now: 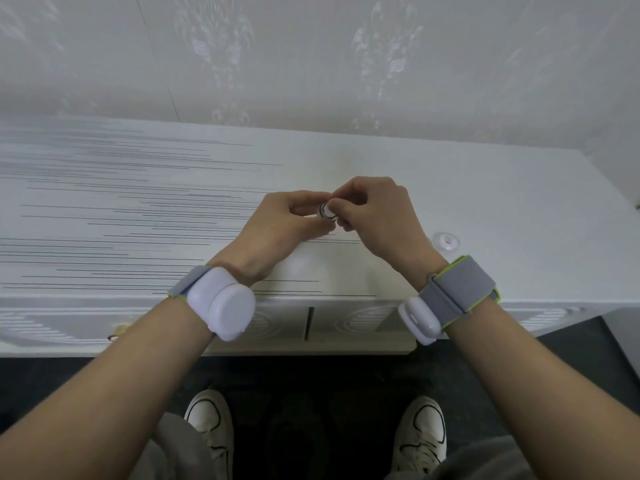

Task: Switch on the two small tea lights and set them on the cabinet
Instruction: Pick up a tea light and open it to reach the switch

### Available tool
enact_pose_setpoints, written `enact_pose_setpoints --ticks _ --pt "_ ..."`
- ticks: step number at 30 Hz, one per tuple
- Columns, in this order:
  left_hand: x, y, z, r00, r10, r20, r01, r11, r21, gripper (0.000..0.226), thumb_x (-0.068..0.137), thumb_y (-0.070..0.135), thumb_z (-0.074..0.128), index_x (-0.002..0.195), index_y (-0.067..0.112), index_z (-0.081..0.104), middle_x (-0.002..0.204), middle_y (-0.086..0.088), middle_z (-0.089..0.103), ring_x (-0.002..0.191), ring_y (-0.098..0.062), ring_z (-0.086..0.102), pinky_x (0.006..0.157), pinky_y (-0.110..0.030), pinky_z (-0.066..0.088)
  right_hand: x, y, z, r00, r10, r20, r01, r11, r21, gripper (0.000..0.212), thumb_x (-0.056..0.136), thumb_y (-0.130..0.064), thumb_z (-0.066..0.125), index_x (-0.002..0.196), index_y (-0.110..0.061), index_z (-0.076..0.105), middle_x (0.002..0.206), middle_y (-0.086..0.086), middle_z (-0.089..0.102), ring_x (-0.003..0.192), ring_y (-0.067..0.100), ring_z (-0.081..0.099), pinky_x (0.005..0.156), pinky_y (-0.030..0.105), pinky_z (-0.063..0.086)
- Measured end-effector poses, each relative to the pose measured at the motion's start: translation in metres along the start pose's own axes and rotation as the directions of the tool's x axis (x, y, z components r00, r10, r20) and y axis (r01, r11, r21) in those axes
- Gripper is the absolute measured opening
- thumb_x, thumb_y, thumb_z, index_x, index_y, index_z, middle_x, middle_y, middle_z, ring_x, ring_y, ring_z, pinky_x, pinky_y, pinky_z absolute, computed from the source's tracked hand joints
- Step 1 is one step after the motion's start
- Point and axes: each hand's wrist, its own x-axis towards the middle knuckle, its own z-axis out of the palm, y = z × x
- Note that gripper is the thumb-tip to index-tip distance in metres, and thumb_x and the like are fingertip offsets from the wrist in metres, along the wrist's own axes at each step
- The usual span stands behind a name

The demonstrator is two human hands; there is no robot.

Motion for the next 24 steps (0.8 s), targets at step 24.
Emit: enact_pose_setpoints --ticks 24 --pt "0.012 0.012 0.023 0.977 -0.211 -0.015 0.164 0.799 -0.578 0.009 0.091 0.01 0.055 0.092 0.008 0.063 0.091 -0.011 0.067 0.074 -0.017 0.066 0.077 -0.023 0.056 0.014 0.039 -0.043 0.997 -0.03 -0.075 -0.002 0.92 -0.393 0.03 0.09 -0.009 0.047 0.104 -0.018 0.072 0.103 0.008 0.067 0.082 0.032 0.068 0.074 0.026 0.05"
